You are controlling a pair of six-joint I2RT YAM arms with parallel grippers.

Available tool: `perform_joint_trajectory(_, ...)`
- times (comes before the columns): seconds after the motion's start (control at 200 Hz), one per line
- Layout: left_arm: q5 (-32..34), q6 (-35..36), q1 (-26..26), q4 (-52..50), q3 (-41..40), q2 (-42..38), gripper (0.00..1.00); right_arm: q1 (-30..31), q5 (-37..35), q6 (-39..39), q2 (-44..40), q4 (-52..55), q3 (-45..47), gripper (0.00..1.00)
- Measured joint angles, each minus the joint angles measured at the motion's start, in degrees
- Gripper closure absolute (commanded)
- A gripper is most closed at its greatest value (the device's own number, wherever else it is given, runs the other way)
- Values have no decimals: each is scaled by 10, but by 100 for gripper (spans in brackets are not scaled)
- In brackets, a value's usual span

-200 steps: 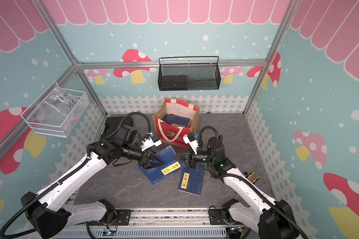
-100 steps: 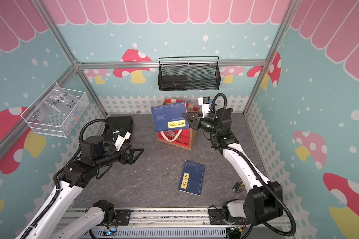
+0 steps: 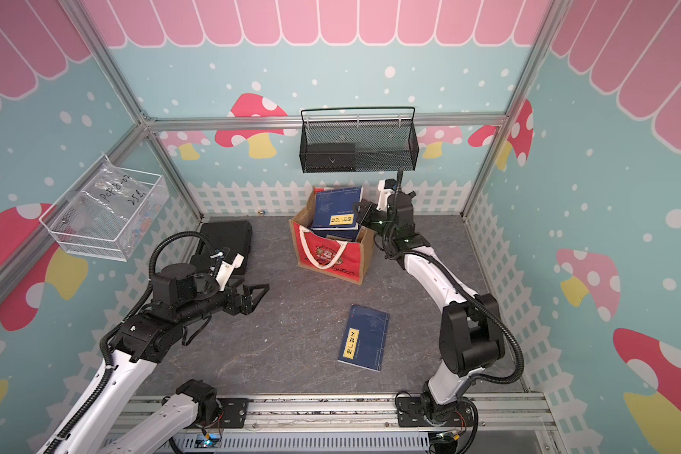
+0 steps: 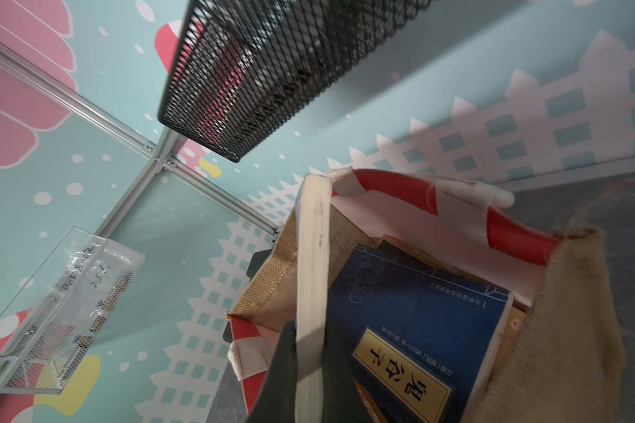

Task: Put the books into the canvas bag
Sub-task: Place the book in the canvas bag.

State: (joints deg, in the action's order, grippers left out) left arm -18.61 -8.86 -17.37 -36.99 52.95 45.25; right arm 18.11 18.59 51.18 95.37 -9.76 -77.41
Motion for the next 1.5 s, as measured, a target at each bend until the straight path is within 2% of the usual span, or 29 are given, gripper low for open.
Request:
perform_joint_trajectory(0.21, 0, -2, 0, 0, 0, -1, 1, 56, -85, 28, 2, 26, 5, 100)
perform_joint_trajectory(0.455, 0, -4, -1, 0, 0, -15, 1, 82, -192, 67, 15, 93, -14, 100)
perform_joint_trajectory(0.595, 4, -4, -5, 0, 0, -20, 1, 93, -228, 83, 47, 133, -59, 92)
perform_joint_trajectory(0.75, 9, -4, -9, 0, 0, -21, 1, 98, -253, 97, 53, 153, -68, 85)
perform_joint_trajectory(0.926, 6, -4, -15, 0, 0, -17, 1, 98, -267, 106, 53, 161, -68, 67)
perform_joint_trajectory(1.101, -19, -12, -23, 1, 0, 10, 1, 98, -270, 98, 53, 161, -68, 60)
perform_joint_trajectory(1.191, -42, -21, -30, 3, 0, 38, 1, 98, -270, 87, 53, 161, -70, 51)
perform_joint_trajectory(1.501, -63, -80, -116, 55, -7, 87, 1, 97, -283, -2, -7, 165, -68, 23)
